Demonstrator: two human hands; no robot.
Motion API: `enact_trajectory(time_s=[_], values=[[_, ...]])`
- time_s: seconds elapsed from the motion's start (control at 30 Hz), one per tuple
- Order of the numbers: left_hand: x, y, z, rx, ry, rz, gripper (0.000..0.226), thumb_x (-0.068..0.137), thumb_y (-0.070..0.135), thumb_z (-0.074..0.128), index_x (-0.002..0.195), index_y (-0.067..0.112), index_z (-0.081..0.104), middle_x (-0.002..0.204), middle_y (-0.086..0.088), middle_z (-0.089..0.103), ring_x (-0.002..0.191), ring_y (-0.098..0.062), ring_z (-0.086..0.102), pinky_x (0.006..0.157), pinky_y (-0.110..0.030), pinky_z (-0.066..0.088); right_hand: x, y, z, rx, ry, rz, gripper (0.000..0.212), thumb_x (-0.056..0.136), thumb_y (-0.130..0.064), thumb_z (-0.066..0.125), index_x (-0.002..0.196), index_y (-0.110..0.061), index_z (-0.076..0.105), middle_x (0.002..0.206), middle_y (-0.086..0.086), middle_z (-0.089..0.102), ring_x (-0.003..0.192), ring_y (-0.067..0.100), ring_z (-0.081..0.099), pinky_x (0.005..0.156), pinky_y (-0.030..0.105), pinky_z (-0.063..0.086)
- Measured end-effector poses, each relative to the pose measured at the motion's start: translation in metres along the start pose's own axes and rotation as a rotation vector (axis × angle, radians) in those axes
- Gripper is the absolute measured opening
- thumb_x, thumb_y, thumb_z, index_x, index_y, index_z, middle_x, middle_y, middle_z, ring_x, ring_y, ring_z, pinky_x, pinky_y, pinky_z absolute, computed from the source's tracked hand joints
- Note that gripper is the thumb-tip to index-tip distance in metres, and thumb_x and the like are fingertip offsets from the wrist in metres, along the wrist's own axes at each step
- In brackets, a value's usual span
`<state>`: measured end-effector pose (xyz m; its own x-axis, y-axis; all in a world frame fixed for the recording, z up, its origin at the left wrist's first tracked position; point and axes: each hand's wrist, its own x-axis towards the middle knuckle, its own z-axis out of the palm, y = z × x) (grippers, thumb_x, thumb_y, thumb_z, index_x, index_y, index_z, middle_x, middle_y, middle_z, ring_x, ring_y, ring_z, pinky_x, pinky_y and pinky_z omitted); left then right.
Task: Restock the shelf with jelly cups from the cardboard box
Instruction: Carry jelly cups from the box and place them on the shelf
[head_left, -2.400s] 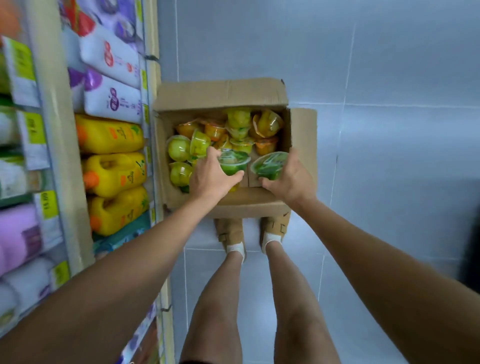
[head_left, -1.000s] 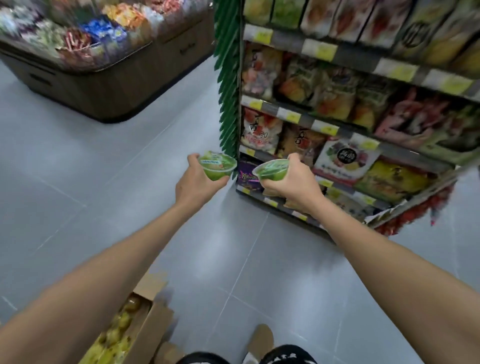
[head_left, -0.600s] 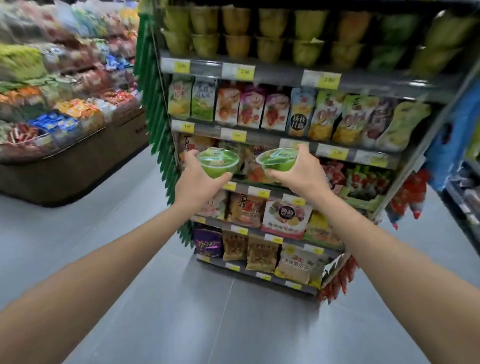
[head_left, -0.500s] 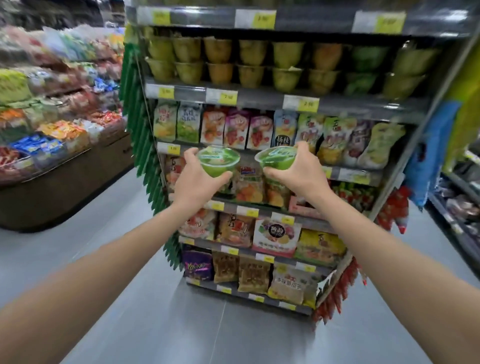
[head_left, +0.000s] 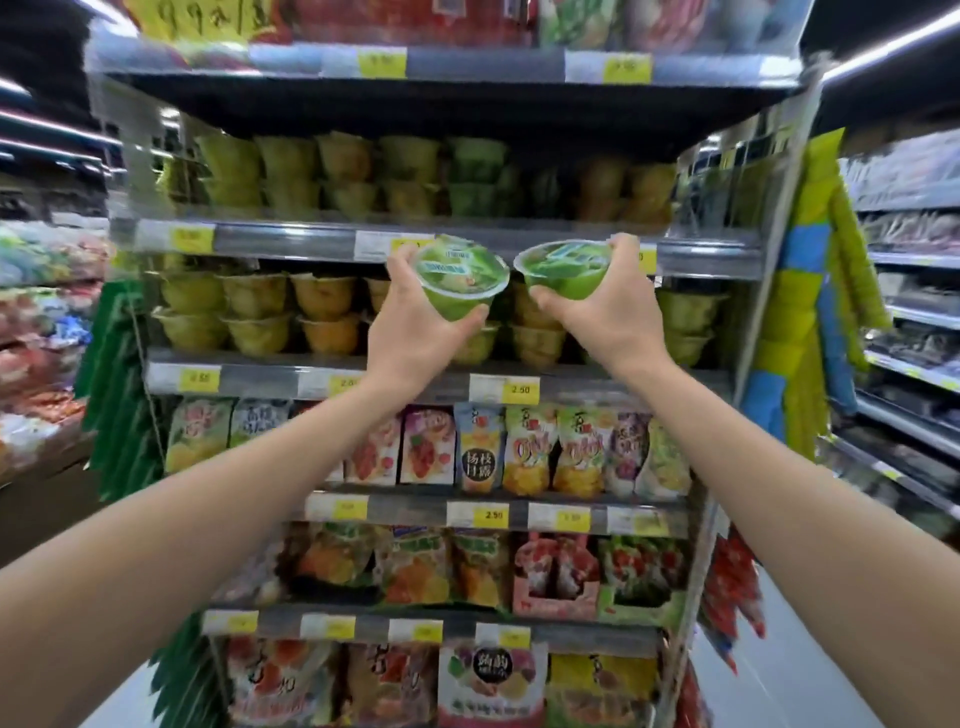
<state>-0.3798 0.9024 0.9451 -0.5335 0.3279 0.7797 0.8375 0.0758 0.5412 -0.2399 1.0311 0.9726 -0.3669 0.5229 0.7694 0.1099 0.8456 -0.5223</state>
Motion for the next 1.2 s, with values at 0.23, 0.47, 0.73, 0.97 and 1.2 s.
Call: enact_trajectory(time_s=[0.23, 0.47, 0.73, 0.97, 1.2], values=[[0.078, 0.021, 0.029, -0.025, 0.032, 0.077, 0.086, 0.074, 0.039, 0.078, 0.137, 0.013, 0.026, 0.125, 0.005, 0.054, 0.113, -0.018, 0.056, 0.087, -0.034, 0.048, 0.07, 0.007, -0.005, 0.011, 0.123, -0.068, 0.074, 0.071, -0.041, 0.082, 0.121, -0.009, 0.038, 0.106, -0.003, 0.052, 0.096, 0.015, 0.053, 0.077, 0.031, 0.047], [0.149, 0.037, 0.066, -0.014, -0.05, 0.051, 0.082, 0.071, 0.046, 0.078, 0.13, 0.014, 0.032, 0.12, 0.0, 0.059, 0.109, -0.02, 0.058, 0.093, -0.039, 0.048, 0.135, 0.027, -0.009, 0.128, 0.165, 0.032, 0.084, 0.074, -0.04, 0.08, 0.132, -0.004, 0.032, 0.112, 0.002, 0.05, 0.101, 0.017, 0.05, 0.079, 0.025, 0.038], [0.187, 0.044, 0.113, 0.071, -0.206, -0.082, 0.088, 0.07, 0.055, 0.076, 0.131, 0.005, 0.038, 0.126, -0.006, 0.055, 0.115, -0.025, 0.055, 0.095, -0.037, 0.048, 0.188, 0.059, -0.009, 0.246, 0.141, 0.167, 0.091, 0.076, -0.043, 0.077, 0.139, -0.002, 0.026, 0.133, 0.01, 0.043, 0.123, 0.024, 0.045, 0.09, 0.026, 0.036], [0.2, 0.047, 0.127, 0.141, -0.397, -0.088, 0.082, 0.078, 0.045, 0.074, 0.14, 0.008, 0.034, 0.122, -0.004, 0.046, 0.104, -0.015, 0.046, 0.084, -0.024, 0.038, 0.218, 0.066, 0.002, 0.297, -0.001, 0.201, 0.075, 0.071, -0.044, 0.081, 0.125, -0.003, 0.048, 0.113, 0.004, 0.058, 0.103, 0.016, 0.055, 0.079, 0.025, 0.04], [0.213, 0.033, 0.122, 0.222, -0.449, -0.29, 0.087, 0.071, 0.062, 0.071, 0.134, 0.008, 0.045, 0.124, -0.009, 0.057, 0.107, -0.025, 0.056, 0.079, -0.03, 0.043, 0.231, 0.06, 0.031, 0.492, -0.17, 0.191, 0.027, 0.076, -0.03, 0.08, 0.095, -0.02, 0.064, 0.096, -0.004, 0.066, 0.097, 0.014, 0.062, 0.082, 0.023, 0.045]])
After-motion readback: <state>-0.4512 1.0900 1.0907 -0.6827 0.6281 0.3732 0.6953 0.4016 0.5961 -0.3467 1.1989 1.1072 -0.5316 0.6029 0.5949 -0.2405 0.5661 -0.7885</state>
